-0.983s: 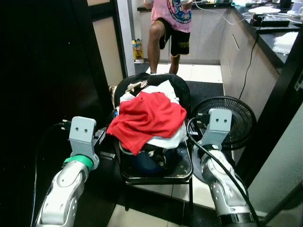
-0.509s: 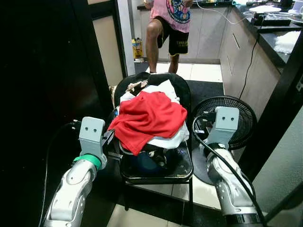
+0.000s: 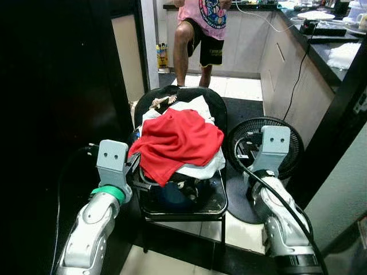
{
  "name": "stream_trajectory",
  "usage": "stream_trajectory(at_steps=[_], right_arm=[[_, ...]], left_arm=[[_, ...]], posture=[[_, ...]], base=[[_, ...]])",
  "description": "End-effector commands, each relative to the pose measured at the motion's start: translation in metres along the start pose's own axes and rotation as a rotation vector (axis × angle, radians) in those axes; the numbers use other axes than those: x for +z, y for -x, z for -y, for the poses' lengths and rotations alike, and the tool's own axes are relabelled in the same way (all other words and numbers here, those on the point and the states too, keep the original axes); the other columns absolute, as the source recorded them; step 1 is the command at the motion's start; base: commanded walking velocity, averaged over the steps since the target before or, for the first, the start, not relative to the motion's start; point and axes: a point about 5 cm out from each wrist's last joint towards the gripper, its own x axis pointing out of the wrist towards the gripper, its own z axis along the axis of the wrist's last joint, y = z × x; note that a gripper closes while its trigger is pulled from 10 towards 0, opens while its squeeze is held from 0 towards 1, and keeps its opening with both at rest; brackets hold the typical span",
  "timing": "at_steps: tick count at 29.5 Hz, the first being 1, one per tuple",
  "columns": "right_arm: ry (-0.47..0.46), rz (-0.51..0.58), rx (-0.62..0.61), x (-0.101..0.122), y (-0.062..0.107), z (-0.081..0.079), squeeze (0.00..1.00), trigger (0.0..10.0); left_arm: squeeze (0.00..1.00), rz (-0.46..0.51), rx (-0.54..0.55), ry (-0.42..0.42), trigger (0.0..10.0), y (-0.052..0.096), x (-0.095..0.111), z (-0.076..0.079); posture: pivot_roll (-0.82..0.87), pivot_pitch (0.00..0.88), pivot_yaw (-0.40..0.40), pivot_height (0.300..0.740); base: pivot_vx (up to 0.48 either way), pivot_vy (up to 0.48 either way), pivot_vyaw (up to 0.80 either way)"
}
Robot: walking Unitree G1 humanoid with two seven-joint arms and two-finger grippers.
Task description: Clothes washing
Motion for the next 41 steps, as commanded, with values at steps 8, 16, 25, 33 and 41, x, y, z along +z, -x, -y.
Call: stream_trajectory(at_steps=[8,16,25,33,41], right_arm=[[-0.004,-0.029,0.013,-0.0035,0.0001,0.0005,0.00,10.0],[-0.009,-0.039,0.012,-0.0059,0.0026,-0.0001,0.00,10.0],[-0.008,-0.045,0.011,-0.0061,0.0034,0.0011,0.00,10.0],[-0.006,-0.051,0.015,-0.0063,0.0040,0.0012,0.00,10.0],[-0.004,-0.058,0.020,-0.0070,0.0037,0.0008,0.00,10.0]], left_arm=[[0.00,0.015,0.020,0.007,10.0,-0.0017,0.0016,-0.0006],[0.00,0.011,0.021,0.018,10.0,-0.0012,0.0003,-0.0008],[0.00,0.009,0.020,0.022,10.0,-0.0023,-0.0004,-0.0001],[0.00,-0.005,0.023,0.021,10.0,-0.0015,-0.0031,0.0005],[0.00,-0.019,0.034,0.017,10.0,-0.0011,-0.0054,-0.0005]], posture=[[-0.02,0.045,0.044,0.740],[-0.02,0.048,0.045,0.740],[-0.02,0.051,0.040,0.740],[-0.03,0.054,0.033,0.740],[-0.02,0.053,0.028,0.740]], base=[[0.427,0.000,0.00],[0.437,0.000,0.00],[0.437,0.000,0.00],[0.371,0.000,0.00],[0.000,0.000,0.00]])
